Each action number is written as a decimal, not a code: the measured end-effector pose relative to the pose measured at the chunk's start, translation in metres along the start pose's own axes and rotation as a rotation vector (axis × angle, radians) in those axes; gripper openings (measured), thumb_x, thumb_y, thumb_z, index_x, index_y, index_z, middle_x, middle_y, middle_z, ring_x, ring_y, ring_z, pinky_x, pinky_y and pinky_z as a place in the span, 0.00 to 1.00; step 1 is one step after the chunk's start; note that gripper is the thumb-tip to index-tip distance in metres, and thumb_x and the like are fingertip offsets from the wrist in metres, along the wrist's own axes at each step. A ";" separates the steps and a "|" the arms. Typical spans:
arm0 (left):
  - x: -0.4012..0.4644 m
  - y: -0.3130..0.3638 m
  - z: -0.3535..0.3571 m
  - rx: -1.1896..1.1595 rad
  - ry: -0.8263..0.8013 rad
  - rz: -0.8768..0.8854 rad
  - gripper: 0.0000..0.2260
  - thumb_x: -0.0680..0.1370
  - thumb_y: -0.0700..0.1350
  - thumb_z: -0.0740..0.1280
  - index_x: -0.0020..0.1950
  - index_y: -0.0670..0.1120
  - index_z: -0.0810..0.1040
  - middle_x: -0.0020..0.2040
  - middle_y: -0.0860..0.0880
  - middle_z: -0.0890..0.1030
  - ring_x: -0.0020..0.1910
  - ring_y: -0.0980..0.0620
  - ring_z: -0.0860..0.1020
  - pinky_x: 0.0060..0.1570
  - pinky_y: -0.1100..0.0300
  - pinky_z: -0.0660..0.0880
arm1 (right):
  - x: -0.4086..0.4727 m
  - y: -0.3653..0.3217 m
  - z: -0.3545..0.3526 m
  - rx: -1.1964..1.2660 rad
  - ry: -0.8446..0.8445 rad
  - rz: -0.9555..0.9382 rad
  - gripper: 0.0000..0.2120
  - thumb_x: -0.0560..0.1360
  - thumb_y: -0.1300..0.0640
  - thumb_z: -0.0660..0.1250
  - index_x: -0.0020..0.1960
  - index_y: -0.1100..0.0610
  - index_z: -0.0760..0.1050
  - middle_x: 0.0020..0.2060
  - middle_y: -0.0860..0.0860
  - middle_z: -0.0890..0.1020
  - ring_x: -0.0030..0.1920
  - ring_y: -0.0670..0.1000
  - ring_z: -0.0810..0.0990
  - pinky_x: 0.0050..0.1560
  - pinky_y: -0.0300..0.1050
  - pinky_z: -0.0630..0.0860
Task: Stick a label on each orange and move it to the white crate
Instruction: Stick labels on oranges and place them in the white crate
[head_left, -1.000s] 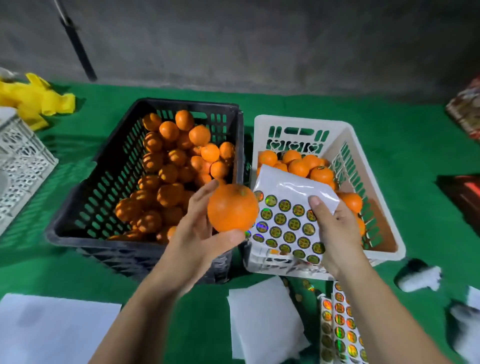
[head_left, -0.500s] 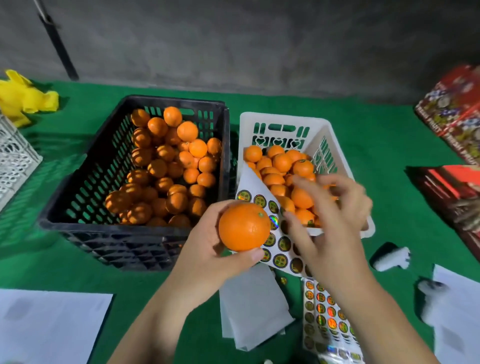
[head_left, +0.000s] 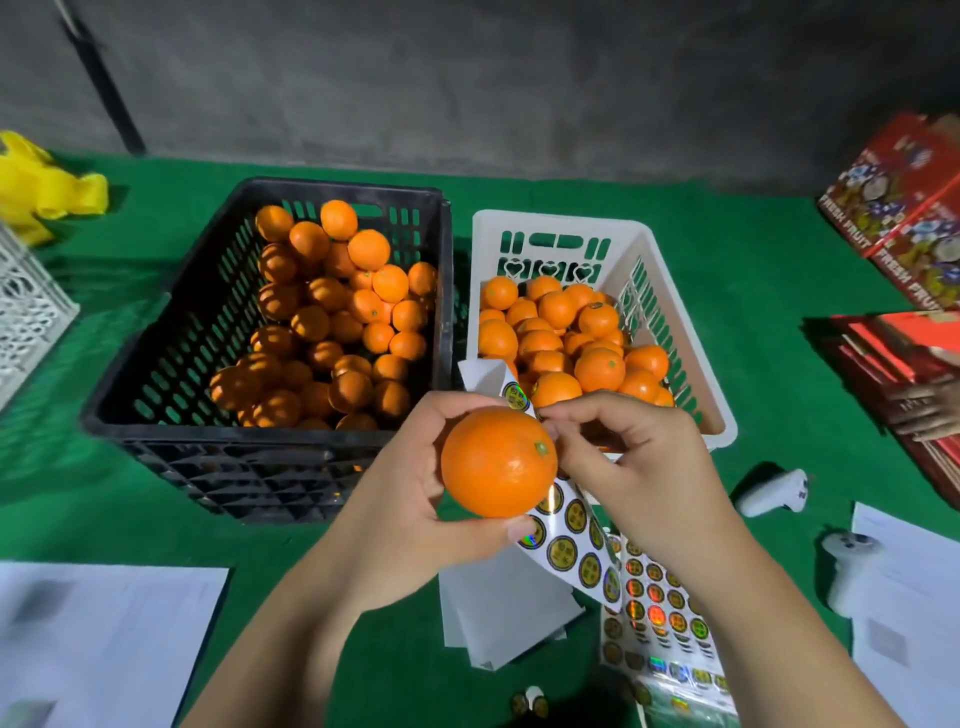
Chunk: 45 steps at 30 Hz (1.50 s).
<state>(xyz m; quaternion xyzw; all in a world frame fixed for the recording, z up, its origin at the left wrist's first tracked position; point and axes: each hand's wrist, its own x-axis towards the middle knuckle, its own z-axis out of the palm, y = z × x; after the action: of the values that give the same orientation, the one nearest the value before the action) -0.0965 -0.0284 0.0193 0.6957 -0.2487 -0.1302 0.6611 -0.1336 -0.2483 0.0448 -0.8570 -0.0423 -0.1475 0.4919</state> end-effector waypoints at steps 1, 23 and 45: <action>0.000 -0.001 0.000 0.004 -0.008 -0.001 0.37 0.67 0.52 0.85 0.72 0.60 0.73 0.66 0.57 0.79 0.62 0.48 0.83 0.52 0.59 0.82 | -0.001 0.000 0.000 0.022 0.005 0.012 0.06 0.77 0.63 0.75 0.51 0.53 0.87 0.43 0.48 0.88 0.43 0.47 0.85 0.47 0.41 0.81; 0.001 0.000 0.010 0.348 0.032 -0.115 0.34 0.65 0.64 0.81 0.67 0.66 0.71 0.58 0.62 0.82 0.56 0.59 0.82 0.50 0.60 0.81 | -0.015 -0.031 -0.002 -0.398 -0.009 -0.297 0.08 0.80 0.58 0.70 0.58 0.56 0.85 0.53 0.52 0.80 0.53 0.52 0.80 0.50 0.49 0.78; 0.007 -0.040 -0.015 -0.138 -0.059 -0.287 0.18 0.81 0.50 0.71 0.72 0.55 0.79 0.65 0.49 0.85 0.64 0.44 0.84 0.62 0.48 0.82 | 0.024 0.032 -0.017 -0.335 -0.073 -0.189 0.33 0.73 0.46 0.78 0.74 0.53 0.72 0.67 0.43 0.72 0.69 0.47 0.72 0.69 0.40 0.69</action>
<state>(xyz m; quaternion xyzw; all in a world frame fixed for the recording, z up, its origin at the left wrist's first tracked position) -0.0762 -0.0188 -0.0173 0.6730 -0.1564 -0.2605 0.6744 -0.1075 -0.2811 0.0340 -0.9239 -0.1152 -0.1669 0.3245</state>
